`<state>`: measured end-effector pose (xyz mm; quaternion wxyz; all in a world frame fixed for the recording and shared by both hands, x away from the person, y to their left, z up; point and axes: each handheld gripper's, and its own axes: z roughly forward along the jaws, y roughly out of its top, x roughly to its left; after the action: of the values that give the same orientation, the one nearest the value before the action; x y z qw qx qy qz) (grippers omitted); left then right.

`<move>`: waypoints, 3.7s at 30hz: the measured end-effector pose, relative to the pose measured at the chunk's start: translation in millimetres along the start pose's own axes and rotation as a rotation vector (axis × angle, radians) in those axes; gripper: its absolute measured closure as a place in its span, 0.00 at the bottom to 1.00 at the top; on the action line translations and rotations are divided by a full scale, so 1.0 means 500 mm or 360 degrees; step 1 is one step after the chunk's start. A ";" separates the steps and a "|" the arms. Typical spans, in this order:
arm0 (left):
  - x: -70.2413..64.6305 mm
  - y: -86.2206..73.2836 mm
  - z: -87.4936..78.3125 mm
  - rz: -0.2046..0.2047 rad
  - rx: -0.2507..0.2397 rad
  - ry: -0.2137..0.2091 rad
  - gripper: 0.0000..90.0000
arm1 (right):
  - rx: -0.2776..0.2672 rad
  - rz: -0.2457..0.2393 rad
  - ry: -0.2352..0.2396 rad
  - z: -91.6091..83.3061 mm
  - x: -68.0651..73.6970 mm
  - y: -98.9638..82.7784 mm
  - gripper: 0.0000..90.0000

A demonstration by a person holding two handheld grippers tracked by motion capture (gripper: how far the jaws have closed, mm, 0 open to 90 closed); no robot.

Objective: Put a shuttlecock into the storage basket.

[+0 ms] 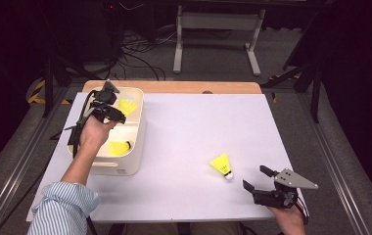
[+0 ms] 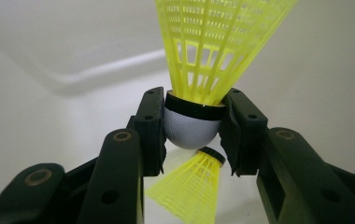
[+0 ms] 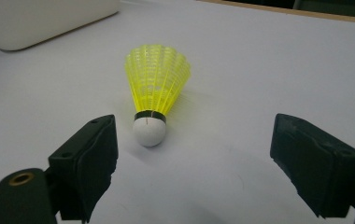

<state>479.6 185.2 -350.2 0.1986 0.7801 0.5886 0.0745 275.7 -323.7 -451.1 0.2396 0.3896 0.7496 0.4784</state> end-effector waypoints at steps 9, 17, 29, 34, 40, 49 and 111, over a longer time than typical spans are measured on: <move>0.010 -0.003 0.017 -0.0040 0.0042 0.0001 0.70 | -0.0005 -0.0002 0.0005 0.000 0.000 0.000 0.17; 0.013 -0.003 0.022 -0.0042 0.0062 0.0007 0.70 | -0.0006 -0.0002 0.0008 0.000 0.000 0.000 0.17; 0.012 -0.003 0.031 -0.0030 0.0086 0.0011 0.67 | -0.0005 0.0003 0.0007 0.000 0.000 0.000 0.17; 0.011 -0.005 0.026 -0.0031 0.0080 0.0025 0.50 | -0.0006 0.0005 0.0010 0.000 0.000 0.000 0.17; 0.013 -0.009 0.011 -0.0047 0.0032 0.0029 0.42 | -0.0006 0.0009 0.0006 0.000 -0.001 0.000 0.17; 0.000 -0.012 -0.016 -0.0002 -0.0030 0.0036 0.37 | -0.0010 0.0032 0.0005 -0.001 -0.003 0.000 0.17; -0.089 -0.005 -0.097 0.0206 -0.0183 -0.0072 0.37 | -0.0003 0.0059 0.0014 -0.001 -0.006 0.001 0.16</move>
<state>447.2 154.7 -301.8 0.2511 0.8053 0.5270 0.1033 277.5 -326.4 -450.8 0.2277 0.4011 0.7429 0.4851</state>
